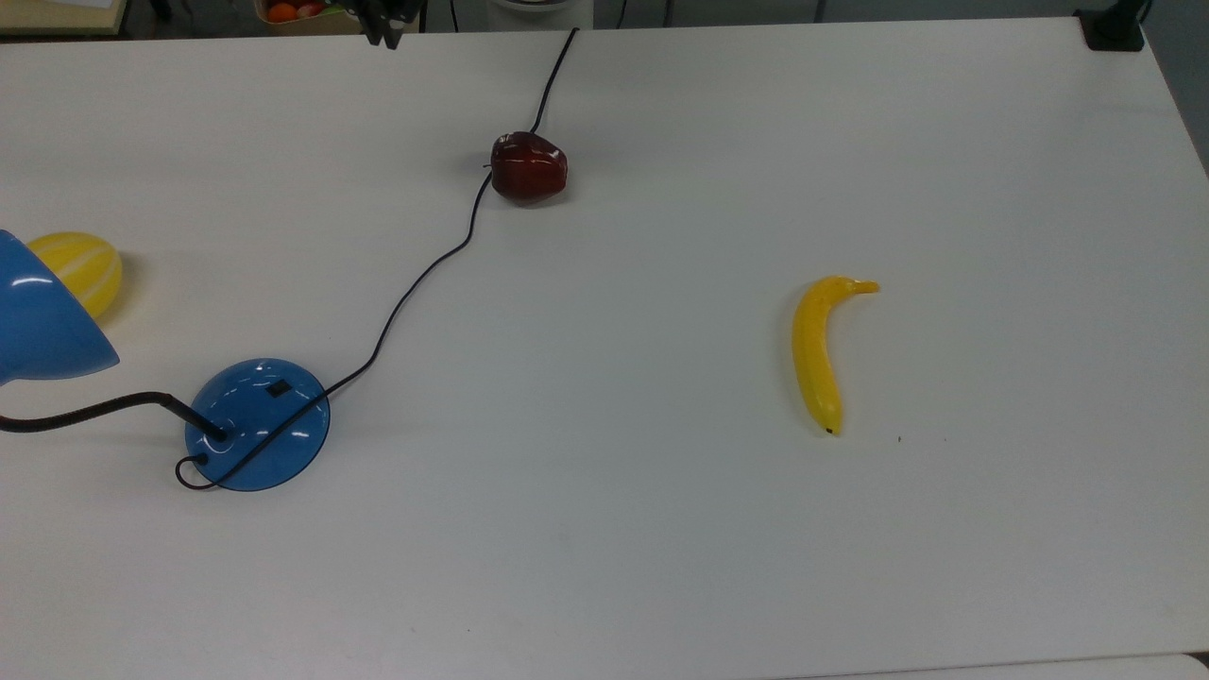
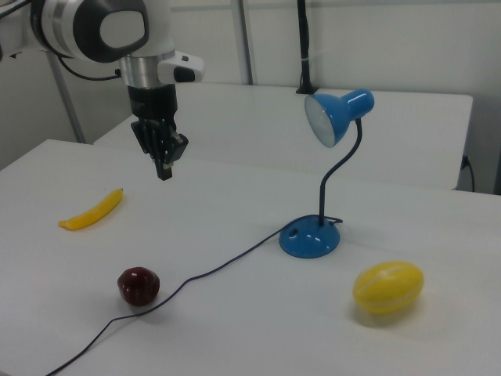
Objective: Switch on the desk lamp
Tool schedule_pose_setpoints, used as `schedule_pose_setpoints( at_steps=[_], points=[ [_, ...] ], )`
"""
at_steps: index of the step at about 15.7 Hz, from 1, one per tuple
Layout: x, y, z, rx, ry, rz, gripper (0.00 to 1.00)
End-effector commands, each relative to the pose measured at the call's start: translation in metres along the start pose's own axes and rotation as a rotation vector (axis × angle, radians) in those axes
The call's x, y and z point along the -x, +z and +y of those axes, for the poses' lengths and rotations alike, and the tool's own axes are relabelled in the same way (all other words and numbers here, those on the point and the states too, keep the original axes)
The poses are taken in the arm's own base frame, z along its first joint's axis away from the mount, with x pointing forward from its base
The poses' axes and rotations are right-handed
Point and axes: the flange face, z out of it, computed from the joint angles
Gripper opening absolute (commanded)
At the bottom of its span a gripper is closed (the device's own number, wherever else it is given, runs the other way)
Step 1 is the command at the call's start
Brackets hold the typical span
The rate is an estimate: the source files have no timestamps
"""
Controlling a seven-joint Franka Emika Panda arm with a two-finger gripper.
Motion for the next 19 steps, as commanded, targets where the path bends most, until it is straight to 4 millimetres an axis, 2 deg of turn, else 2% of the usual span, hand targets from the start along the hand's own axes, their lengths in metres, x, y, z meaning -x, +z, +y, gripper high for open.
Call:
schedule_pose_setpoints(
  at_steps=[1, 4, 7, 14, 16, 19],
  points=[
    [0.001, -0.002, 0.001, -0.027, 0.026, 0.056, 0.00],
    [-0.008, 0.004, 0.005, -0.047, 0.099, 0.108, 0.00],
    [-0.024, 0.018, 0.024, -0.064, 0.177, 0.209, 0.00],
    [-0.063, 0.068, 0.053, -0.064, 0.302, 0.332, 0.00],
    [-0.074, 0.080, 0.054, -0.066, 0.320, 0.359, 0.00],
    [-0.096, 0.115, 0.055, -0.034, 0.352, 0.375, 0.00]
  ],
)
